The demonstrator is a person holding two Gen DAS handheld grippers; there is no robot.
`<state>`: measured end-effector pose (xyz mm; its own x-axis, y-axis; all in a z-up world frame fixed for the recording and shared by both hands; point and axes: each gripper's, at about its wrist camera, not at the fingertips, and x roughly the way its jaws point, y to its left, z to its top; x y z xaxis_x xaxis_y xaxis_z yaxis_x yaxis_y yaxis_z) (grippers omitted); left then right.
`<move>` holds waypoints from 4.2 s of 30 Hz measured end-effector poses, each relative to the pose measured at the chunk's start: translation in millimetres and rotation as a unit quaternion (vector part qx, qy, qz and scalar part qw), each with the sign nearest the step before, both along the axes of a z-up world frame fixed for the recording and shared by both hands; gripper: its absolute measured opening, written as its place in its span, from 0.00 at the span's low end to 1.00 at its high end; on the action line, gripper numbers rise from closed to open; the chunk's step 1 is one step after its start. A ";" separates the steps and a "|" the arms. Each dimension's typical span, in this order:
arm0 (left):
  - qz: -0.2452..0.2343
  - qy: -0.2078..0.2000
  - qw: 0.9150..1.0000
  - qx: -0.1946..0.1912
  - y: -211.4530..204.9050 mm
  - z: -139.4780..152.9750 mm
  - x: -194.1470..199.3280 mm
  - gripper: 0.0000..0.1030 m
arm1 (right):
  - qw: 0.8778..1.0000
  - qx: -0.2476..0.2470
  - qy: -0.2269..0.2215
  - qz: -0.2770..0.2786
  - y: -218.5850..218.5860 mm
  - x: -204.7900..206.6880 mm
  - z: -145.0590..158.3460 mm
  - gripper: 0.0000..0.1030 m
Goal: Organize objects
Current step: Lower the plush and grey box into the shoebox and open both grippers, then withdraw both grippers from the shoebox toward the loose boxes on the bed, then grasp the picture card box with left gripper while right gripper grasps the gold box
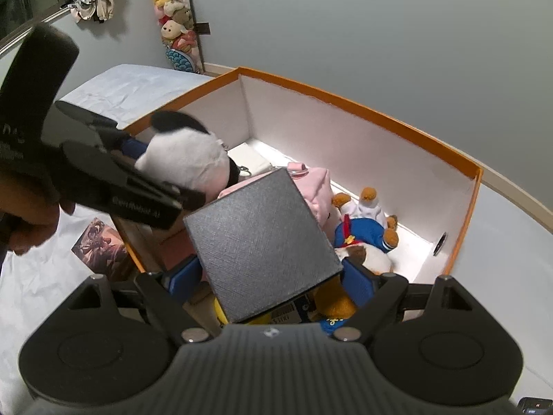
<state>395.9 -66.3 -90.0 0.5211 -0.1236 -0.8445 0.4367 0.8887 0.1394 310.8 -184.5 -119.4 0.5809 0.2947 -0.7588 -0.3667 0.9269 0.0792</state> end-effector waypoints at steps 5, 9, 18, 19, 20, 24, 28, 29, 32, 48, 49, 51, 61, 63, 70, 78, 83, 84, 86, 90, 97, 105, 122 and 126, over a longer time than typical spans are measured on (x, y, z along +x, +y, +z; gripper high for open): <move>-0.003 -0.002 1.000 0.014 -1.8 -0.6 -5.6 0.79 | 1.000 -0.005 0.006 0.006 -2.5 -3.2 0.0 0.85; -0.007 0.001 1.000 0.012 0.6 -0.2 -8.2 0.79 | 1.000 -0.004 0.004 0.000 -1.7 -5.3 -0.1 0.85; -0.008 -0.002 1.000 0.013 5.1 2.7 -12.5 0.85 | 1.000 -0.004 -0.008 -0.012 -1.3 -8.9 -0.3 0.87; -0.006 -0.003 1.000 0.012 5.7 3.2 -12.7 0.85 | 1.000 -0.005 -0.009 -0.014 -1.1 -9.2 -0.3 0.87; -0.005 -0.003 1.000 0.010 6.2 3.9 -13.0 0.85 | 1.000 -0.006 -0.011 -0.018 -1.2 -9.0 -0.7 0.87; 0.000 -0.008 1.000 -0.001 5.0 4.6 -13.5 0.85 | 0.999 -0.002 -0.020 -0.027 -2.1 -11.1 0.8 0.89; -0.002 -0.017 1.000 -0.012 10.1 14.2 -19.9 0.85 | 0.999 0.003 -0.028 -0.030 -1.4 -14.2 5.0 0.89; -0.002 -0.022 1.000 -0.014 11.2 17.3 -21.5 0.85 | 0.999 0.006 -0.031 -0.033 -1.6 -15.1 6.9 0.89; -0.001 -0.041 0.999 -0.022 13.9 27.1 -25.8 0.85 | 0.998 0.021 -0.042 -0.045 -3.7 -18.3 13.7 0.89; 0.008 -0.106 0.993 -0.058 28.5 64.1 -56.0 0.86 | 0.992 0.066 -0.068 -0.077 -17.4 -44.6 32.3 0.89; 0.008 -0.110 0.992 -0.062 29.9 66.2 -58.6 0.86 | 0.992 0.068 -0.068 -0.079 -18.5 -46.5 32.4 0.89; 0.007 -0.119 0.991 -0.067 32.9 69.6 -66.0 0.86 | 0.991 0.073 -0.072 -0.084 -21.0 -51.2 32.9 0.89; 0.004 -0.132 0.988 -0.082 49.5 69.3 -103.0 0.86 | 0.985 0.099 -0.083 -0.117 -36.6 -78.8 33.3 0.89; 0.010 -0.131 0.988 -0.086 55.4 66.9 -110.1 0.86 | 0.983 0.102 -0.084 -0.125 -39.7 -85.3 31.4 0.89; 0.024 -0.132 0.986 -0.101 73.1 47.4 -128.3 0.86 | 0.984 0.104 -0.074 -0.123 -42.8 -109.0 21.4 0.90; 0.023 -0.116 0.991 -0.060 82.2 11.1 -141.1 0.86 | 0.988 0.082 -0.049 -0.118 -32.1 -133.0 -6.9 0.90; 0.027 -0.102 0.993 -0.056 95.5 -4.6 -141.5 0.86 | 0.991 0.074 -0.027 -0.110 -19.4 -140.1 -24.8 0.90; 0.025 -0.101 0.993 -0.052 97.1 -6.6 -141.3 0.86 | 0.991 0.074 -0.024 -0.109 -18.1 -141.0 -27.4 0.90; 0.022 -0.098 0.994 -0.045 100.4 -9.9 -140.2 0.86 | 0.991 0.074 -0.019 -0.107 -14.4 -142.2 -31.0 0.90; 0.009 -0.091 0.995 -0.038 105.9 -17.3 -136.1 0.86 | 0.992 0.072 -0.008 -0.102 -5.9 -143.2 -39.2 0.90; -0.038 -0.086 0.996 -0.003 110.6 -28.4 -132.3 0.86 | 0.995 0.067 -0.003 -0.069 14.7 -150.4 -49.9 0.90; -0.096 -0.085 0.992 0.010 110.2 -34.6 -118.8 0.86 | 0.998 0.063 -0.004 -0.031 32.9 -155.3 -54.5 0.90; -0.220 -0.044 0.972 0.064 86.2 -55.0 -95.2 0.96 | 0.997 0.051 -0.021 0.049 63.1 -164.7 -57.3 0.90; -0.215 -0.033 0.975 0.046 91.5 -54.5 -91.6 0.97 | 0.996 0.047 -0.021 0.069 72.2 -167.5 -57.6 0.90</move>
